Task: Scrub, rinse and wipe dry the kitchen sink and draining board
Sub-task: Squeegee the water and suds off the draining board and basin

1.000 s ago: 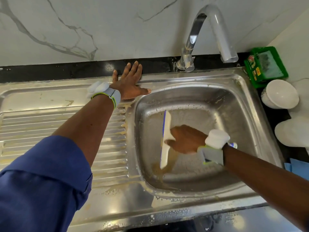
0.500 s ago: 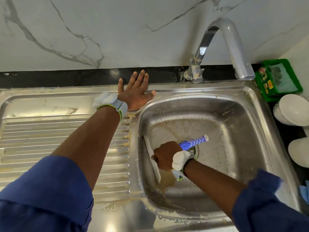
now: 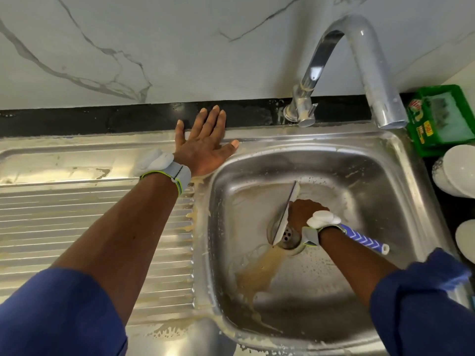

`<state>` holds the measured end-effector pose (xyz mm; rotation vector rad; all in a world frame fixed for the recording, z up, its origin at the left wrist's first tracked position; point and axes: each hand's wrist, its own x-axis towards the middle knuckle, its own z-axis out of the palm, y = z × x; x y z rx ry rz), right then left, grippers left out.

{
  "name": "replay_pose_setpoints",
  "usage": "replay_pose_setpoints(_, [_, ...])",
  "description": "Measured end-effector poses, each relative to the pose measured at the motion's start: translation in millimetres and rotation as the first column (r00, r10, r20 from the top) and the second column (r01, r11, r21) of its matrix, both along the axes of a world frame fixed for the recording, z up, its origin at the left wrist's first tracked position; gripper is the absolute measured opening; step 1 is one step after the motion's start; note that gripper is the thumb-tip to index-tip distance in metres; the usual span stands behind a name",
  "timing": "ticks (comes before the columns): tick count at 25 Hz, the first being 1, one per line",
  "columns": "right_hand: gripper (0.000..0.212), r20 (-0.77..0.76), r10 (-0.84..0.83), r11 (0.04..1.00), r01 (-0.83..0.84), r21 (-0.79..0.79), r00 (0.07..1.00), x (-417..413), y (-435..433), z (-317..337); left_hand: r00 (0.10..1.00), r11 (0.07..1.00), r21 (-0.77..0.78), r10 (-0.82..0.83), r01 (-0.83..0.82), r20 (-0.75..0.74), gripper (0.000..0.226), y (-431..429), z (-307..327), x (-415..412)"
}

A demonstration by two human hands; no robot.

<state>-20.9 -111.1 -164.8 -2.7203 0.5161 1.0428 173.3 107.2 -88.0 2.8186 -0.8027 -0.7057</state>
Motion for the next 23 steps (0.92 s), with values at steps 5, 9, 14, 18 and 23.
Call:
replay_pose_setpoints(5, [0.049,0.203,0.231,0.972,-0.236,0.005,0.952,10.5,71.5,4.2,0.999,1.000,-0.007,0.001,-0.001,0.035,0.080,0.0,-3.2,-1.0])
replay_pose_setpoints(9, [0.038,0.171,0.277,0.950,-0.296,0.097,0.946,23.2,107.9,-11.3,0.999,1.000,-0.008,0.003,-0.003,0.034,0.080,1.0,-2.9,-0.2])
replay_pose_setpoints(14, [0.041,-0.103,-0.110,0.987,0.121,0.103,0.989,26.9,33.9,-14.9,0.999,1.000,-0.020,-0.001,0.002,0.052,0.081,-0.1,-2.9,-1.6])
replay_pose_setpoints(18, [0.036,-0.020,-0.161,0.984,0.162,0.072,0.987,12.7,33.0,-11.3,0.997,1.000,-0.028,-0.003,0.005,0.078,0.082,-3.7,-7.4,-3.8])
replay_pose_setpoints(23, [0.052,0.115,-0.046,0.992,0.032,0.120,0.992,25.1,82.0,-11.2,0.996,1.000,-0.019,-0.001,0.002,0.092,0.082,-0.5,-10.1,-1.9])
